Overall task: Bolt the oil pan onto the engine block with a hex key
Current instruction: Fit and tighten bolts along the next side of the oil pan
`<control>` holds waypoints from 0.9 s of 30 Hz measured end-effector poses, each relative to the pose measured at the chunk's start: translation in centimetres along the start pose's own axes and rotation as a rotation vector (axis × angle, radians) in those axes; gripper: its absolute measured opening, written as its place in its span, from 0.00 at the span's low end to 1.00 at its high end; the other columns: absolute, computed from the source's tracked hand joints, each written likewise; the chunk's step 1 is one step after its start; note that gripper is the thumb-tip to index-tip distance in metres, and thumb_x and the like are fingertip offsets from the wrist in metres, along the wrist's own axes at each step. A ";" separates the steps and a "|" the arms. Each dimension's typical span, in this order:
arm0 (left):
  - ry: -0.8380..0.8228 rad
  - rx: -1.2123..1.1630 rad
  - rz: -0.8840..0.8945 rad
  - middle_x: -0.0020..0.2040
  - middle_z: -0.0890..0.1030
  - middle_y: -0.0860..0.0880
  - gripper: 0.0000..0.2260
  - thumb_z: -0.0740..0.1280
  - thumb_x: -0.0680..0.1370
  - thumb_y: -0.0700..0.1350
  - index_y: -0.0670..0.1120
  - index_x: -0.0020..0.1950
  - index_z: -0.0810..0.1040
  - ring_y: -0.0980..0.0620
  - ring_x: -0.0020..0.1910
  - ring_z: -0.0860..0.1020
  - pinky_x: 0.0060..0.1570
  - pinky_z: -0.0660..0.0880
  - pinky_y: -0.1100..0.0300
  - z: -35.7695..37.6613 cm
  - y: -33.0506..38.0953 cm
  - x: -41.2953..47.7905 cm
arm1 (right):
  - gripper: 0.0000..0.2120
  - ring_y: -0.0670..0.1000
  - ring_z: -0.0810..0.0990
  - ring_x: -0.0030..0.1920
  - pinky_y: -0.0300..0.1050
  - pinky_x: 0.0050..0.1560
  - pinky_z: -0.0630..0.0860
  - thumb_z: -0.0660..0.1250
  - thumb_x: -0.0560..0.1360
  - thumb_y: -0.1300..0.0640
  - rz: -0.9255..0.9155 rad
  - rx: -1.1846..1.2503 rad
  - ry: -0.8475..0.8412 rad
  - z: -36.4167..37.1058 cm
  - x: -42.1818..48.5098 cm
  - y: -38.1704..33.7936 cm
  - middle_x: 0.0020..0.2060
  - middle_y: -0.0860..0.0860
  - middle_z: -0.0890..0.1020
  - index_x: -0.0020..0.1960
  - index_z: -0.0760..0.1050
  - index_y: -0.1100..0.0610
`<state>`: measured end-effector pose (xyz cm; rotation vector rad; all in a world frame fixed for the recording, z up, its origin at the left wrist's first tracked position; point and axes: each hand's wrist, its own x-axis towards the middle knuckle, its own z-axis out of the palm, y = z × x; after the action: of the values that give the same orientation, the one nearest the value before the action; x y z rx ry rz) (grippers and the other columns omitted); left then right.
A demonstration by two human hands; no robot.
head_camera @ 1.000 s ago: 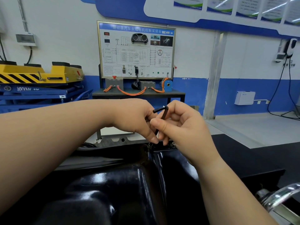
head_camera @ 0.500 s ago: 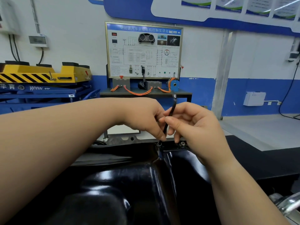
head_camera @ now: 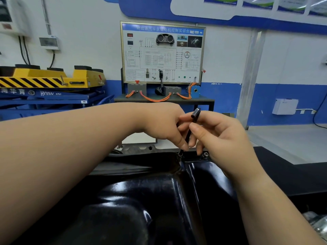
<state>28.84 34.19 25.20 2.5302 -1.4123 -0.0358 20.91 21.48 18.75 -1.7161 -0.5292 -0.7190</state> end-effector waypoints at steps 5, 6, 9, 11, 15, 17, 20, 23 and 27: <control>-0.026 -0.029 -0.032 0.22 0.71 0.58 0.07 0.74 0.70 0.48 0.49 0.36 0.77 0.60 0.24 0.67 0.32 0.66 0.63 0.1 -0.3 0.1 | 0.12 0.44 0.76 0.27 0.36 0.25 0.72 0.68 0.73 0.67 -0.002 0.003 0.047 -0.2 0.1 0.3 0.36 0.50 0.85 0.42 0.81 0.50; -0.027 -0.037 -0.034 0.22 0.70 0.58 0.08 0.74 0.69 0.48 0.50 0.34 0.76 0.59 0.24 0.66 0.32 0.66 0.63 0.1 -0.3 0.1 | 0.11 0.44 0.76 0.27 0.36 0.25 0.72 0.69 0.72 0.67 0.001 -0.002 0.057 -0.2 0.1 0.4 0.35 0.51 0.84 0.40 0.81 0.51; -0.007 -0.048 -0.023 0.21 0.70 0.59 0.12 0.75 0.67 0.50 0.54 0.27 0.75 0.61 0.24 0.68 0.27 0.63 0.71 0.2 -0.2 0.2 | 0.07 0.44 0.76 0.25 0.37 0.25 0.72 0.73 0.70 0.64 0.019 -0.018 0.104 0.0 0.2 0.5 0.30 0.50 0.82 0.37 0.77 0.56; -0.004 -0.047 -0.002 0.22 0.71 0.61 0.14 0.75 0.68 0.49 0.58 0.25 0.75 0.64 0.25 0.70 0.25 0.63 0.74 0.1 0.1 0.1 | 0.08 0.45 0.76 0.24 0.37 0.25 0.73 0.74 0.69 0.62 0.011 -0.063 0.115 0.2 0.1 0.5 0.26 0.51 0.79 0.36 0.74 0.57; -0.014 -0.054 0.020 0.23 0.73 0.62 0.14 0.75 0.69 0.47 0.58 0.26 0.75 0.65 0.26 0.71 0.27 0.64 0.75 0.0 0.1 0.1 | 0.09 0.47 0.75 0.24 0.41 0.25 0.74 0.74 0.69 0.58 0.028 -0.051 0.110 0.3 0.0 0.3 0.25 0.52 0.77 0.37 0.74 0.58; -0.008 -0.033 0.011 0.23 0.73 0.61 0.14 0.75 0.69 0.48 0.56 0.26 0.74 0.63 0.25 0.71 0.27 0.65 0.73 0.0 0.0 0.2 | 0.03 0.46 0.76 0.27 0.39 0.26 0.73 0.69 0.70 0.55 0.025 -0.021 0.071 0.3 -0.1 0.1 0.30 0.52 0.80 0.40 0.78 0.55; -0.002 -0.012 0.007 0.22 0.73 0.61 0.14 0.75 0.69 0.48 0.55 0.26 0.74 0.63 0.24 0.70 0.27 0.64 0.72 -0.1 0.1 0.1 | 0.08 0.44 0.77 0.30 0.35 0.29 0.72 0.64 0.71 0.58 -0.005 -0.022 0.036 0.3 -0.2 -0.1 0.38 0.48 0.84 0.46 0.81 0.51; -0.004 -0.012 0.012 0.23 0.73 0.60 0.13 0.74 0.69 0.48 0.55 0.28 0.75 0.63 0.24 0.70 0.26 0.64 0.73 -0.1 0.0 0.0 | 0.10 0.44 0.77 0.32 0.34 0.30 0.72 0.64 0.73 0.61 -0.029 -0.028 0.020 0.2 -0.1 -0.2 0.41 0.47 0.85 0.48 0.80 0.50; -0.035 -0.029 -0.019 0.27 0.73 0.56 0.09 0.74 0.69 0.48 0.54 0.31 0.76 0.54 0.30 0.69 0.35 0.69 0.57 0.1 -0.2 0.0 | 0.12 0.44 0.78 0.30 0.31 0.30 0.72 0.66 0.74 0.68 -0.050 -0.018 0.027 0.0 -0.1 -0.1 0.38 0.50 0.85 0.44 0.81 0.52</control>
<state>28.99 34.25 25.11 2.5314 -1.3906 -0.1038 20.80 21.51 18.72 -1.7126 -0.5502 -0.7834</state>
